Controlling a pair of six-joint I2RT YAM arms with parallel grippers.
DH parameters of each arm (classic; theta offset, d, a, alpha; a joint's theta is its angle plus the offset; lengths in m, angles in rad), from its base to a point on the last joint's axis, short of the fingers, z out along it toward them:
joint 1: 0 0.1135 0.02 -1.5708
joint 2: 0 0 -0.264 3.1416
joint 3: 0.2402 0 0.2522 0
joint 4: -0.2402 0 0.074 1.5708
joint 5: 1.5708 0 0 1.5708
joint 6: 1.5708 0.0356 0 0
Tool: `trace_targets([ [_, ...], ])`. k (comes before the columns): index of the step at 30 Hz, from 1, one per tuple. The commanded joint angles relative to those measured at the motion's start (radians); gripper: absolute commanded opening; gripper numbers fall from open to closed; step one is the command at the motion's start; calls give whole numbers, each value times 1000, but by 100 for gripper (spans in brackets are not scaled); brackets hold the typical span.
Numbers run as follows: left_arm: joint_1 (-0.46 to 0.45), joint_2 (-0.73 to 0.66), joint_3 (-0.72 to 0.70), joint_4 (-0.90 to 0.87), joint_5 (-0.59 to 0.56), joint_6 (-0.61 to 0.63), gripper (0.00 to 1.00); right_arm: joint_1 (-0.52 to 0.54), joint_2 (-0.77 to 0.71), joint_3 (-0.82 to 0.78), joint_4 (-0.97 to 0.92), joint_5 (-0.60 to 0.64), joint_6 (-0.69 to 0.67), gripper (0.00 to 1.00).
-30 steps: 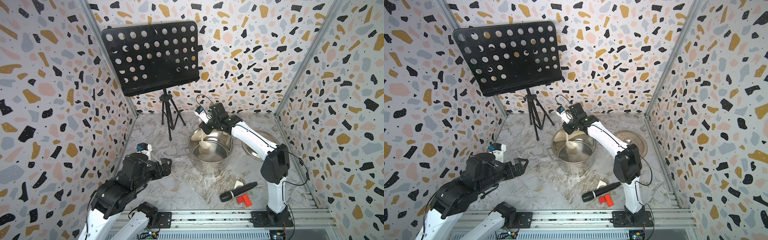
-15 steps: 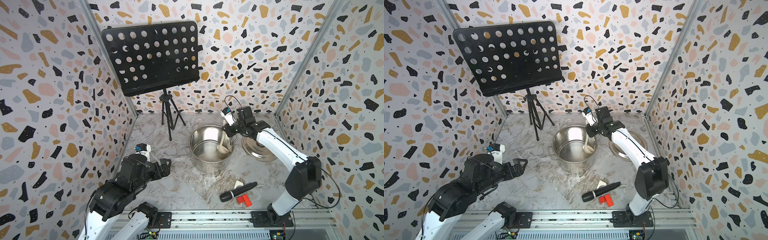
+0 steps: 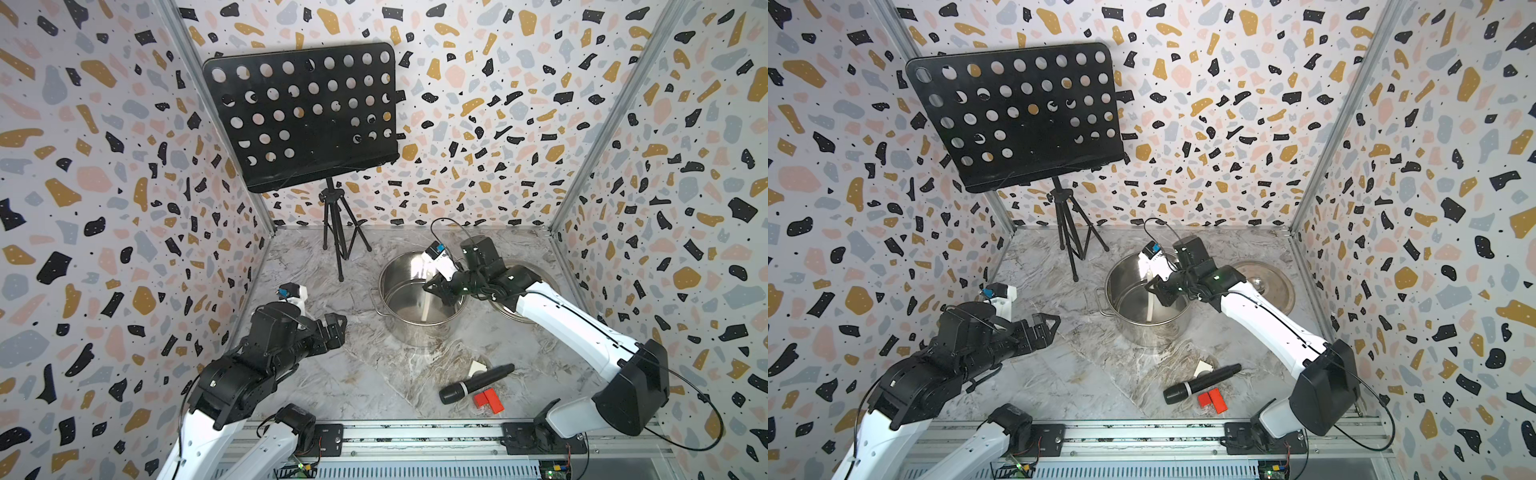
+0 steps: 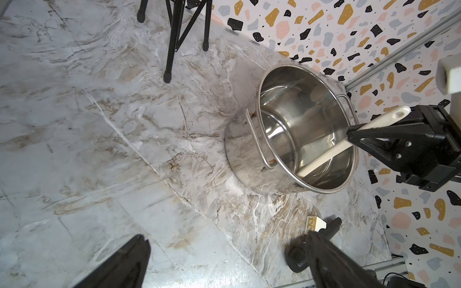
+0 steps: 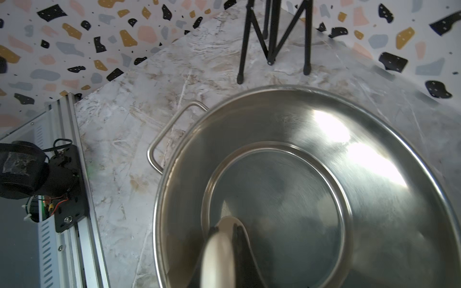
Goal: Stir the soup with a spoon
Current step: Stir the soup in the pan with a stick.
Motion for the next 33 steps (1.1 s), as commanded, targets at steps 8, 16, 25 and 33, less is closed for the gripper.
trace_targets([
  [8, -2, -42, -9, -11, 10, 4, 99, 58, 284, 327, 12, 114, -2, 0],
  [16, -2, -42, -27, -15, 132, 82, 100, -18, 382, 474, -14, 184, 1, 0],
  [25, -2, 3, -101, 86, 306, 204, 99, -179, 314, 408, -20, 185, 25, 0],
  [33, -1, 21, -108, 136, 240, 306, 99, -250, 139, 201, -76, 117, -45, 0],
])
